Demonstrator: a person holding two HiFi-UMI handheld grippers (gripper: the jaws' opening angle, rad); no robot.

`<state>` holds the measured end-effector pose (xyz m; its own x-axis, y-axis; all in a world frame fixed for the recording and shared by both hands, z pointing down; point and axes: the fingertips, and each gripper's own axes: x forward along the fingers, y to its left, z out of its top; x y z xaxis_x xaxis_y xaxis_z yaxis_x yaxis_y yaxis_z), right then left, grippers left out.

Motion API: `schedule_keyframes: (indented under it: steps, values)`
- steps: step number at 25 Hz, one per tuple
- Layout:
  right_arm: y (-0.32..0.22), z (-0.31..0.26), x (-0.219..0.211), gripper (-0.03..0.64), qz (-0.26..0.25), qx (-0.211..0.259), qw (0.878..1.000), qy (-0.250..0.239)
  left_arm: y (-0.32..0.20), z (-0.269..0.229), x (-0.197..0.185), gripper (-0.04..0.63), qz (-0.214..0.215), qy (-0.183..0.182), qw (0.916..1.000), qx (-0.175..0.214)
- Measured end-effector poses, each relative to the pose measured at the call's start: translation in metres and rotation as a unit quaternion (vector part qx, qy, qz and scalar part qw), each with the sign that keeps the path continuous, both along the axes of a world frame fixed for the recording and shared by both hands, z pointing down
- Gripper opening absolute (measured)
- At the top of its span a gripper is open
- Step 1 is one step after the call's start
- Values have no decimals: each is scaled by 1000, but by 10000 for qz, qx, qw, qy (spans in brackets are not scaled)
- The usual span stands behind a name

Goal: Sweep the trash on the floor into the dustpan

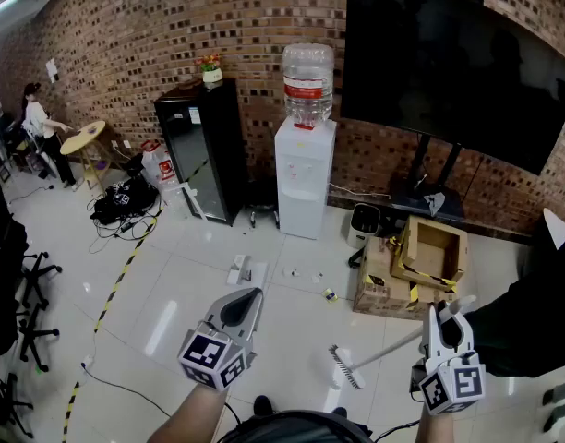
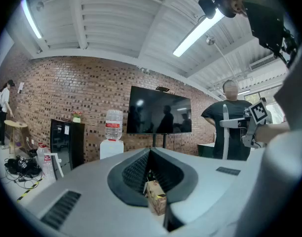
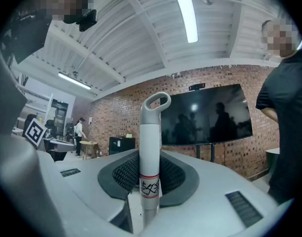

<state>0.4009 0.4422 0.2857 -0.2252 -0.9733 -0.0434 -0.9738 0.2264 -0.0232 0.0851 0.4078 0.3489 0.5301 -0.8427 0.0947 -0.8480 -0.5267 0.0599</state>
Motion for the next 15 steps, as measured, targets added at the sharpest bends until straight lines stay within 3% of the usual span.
schedule_keyframes:
  steps: [6, 15]
  values:
    - [-2, 3, -22, 103, 103, -2, 9999, 70, -3, 4, -33, 6, -20, 1, 10000, -7]
    - [-12, -9, -72, 103, 437, 122, 9989, 108, -12, 4, -115, 6, -27, 52, 10000, 59]
